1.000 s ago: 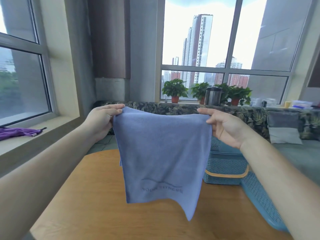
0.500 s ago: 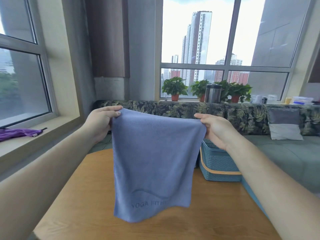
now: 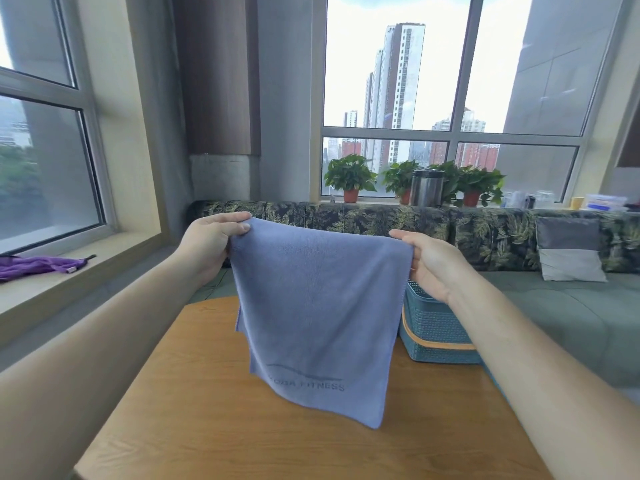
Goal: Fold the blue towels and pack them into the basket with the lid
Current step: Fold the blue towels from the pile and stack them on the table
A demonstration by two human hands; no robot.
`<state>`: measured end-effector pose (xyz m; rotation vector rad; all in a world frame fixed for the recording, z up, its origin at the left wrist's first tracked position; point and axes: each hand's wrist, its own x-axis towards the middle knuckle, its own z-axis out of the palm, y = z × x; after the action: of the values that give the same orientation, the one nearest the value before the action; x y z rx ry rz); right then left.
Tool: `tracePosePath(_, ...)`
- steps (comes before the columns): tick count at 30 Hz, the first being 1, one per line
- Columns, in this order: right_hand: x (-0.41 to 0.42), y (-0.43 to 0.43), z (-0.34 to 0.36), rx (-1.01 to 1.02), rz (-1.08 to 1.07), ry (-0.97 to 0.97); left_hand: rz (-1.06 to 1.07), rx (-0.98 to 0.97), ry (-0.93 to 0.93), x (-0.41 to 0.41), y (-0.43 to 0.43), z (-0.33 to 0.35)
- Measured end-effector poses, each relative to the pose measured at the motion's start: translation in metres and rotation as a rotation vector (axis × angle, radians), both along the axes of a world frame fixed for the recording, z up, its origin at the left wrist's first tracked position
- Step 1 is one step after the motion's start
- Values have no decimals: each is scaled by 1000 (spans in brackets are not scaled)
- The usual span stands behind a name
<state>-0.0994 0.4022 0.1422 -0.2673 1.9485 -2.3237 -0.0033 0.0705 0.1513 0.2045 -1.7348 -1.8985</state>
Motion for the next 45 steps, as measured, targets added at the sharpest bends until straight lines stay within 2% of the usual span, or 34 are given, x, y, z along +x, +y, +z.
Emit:
tracePosePath(4,10,5,3,-62,61,21,-25,-37,-22,4,-3,0)
tracePosePath(8,29,25,15,143,163,180,-84,-114,-7,25,-9,4)
tracePosePath(10,36,33,24,270,142,287,-7,-302,-28,36,-6,11)
tracePosePath(13,36,34,34,437,-4,414,222,-706,-84,38,-2,18)
tracePosePath(15,27,30,34,536,-66,468,270,-864,-111,30,-1,16)
tracePosePath(17,13,26,25,654,-110,511,284,-972,-130,14,-6,5)
tracePosePath(21,-19,13,-11,839,-212,532,290,-1041,-246,-22,-17,-27)
tracePosePath(23,-34,3,-27,820,-241,484,291,-968,-296,-39,-15,-38)
tracePosePath(25,-44,-6,-32,704,-254,408,253,-800,-303,-53,-10,-40)
tracePosePath(28,-52,-9,-25,493,-282,434,202,-640,-215,-65,-8,-35)
tracePosePath(31,-50,0,-24,414,-290,500,148,-537,-98,-59,-3,-34)
tracePosePath(34,-39,13,-44,440,-239,529,82,-458,-43,-39,0,-54)
tracePosePath(36,-29,24,-72,515,-180,528,59,-477,-80,-25,0,-81)
tracePosePath(41,-3,45,-184,719,-53,437,-22,-541,-317,4,1,-185)
tracePosePath(45,20,49,-261,767,-43,355,-17,-602,-466,18,14,-257)
